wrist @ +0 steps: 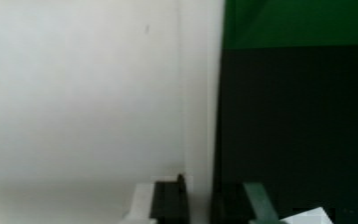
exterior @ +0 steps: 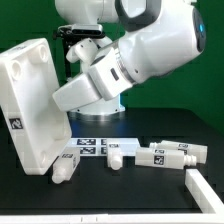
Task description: Assemble desk
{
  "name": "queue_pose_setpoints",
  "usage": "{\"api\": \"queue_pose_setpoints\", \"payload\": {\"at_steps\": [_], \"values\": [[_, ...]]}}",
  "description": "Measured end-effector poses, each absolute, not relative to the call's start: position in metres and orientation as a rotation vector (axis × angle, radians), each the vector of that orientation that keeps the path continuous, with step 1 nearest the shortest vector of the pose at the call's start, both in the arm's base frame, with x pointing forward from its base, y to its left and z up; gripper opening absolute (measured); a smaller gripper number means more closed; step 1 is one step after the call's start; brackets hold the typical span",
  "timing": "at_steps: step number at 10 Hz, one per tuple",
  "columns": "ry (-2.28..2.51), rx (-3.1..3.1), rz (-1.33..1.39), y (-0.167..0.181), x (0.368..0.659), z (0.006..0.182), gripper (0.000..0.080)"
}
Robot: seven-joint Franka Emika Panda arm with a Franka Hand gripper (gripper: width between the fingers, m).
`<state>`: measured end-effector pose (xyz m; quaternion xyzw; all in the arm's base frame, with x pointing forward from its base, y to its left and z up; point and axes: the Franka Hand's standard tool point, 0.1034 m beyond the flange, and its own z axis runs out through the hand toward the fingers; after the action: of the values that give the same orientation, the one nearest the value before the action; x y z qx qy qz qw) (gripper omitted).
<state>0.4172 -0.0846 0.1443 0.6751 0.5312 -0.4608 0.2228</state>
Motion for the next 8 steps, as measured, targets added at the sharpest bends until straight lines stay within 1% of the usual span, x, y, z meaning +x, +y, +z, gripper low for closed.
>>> {"api": "queue_pose_setpoints", "payload": {"at_steps": [2, 3, 4, 6, 7, 8], "values": [[1.549, 2.003, -1.168, -0.087, 0.424, 0.163, 0.0055], [1.557, 2.058, -1.151, -0.089, 0.423, 0.164, 0.0055], [1.613, 2.116, -1.079, -0.088, 0.428, 0.161, 0.0054], [1.670, 2.212, -0.983, -0.087, 0.431, 0.163, 0.0054], [1.804, 2.310, -0.933, -0.066, 0.443, 0.171, 0.0054], [1.879, 2.372, -0.844, -0.047, 0.472, 0.194, 0.0054]]}}
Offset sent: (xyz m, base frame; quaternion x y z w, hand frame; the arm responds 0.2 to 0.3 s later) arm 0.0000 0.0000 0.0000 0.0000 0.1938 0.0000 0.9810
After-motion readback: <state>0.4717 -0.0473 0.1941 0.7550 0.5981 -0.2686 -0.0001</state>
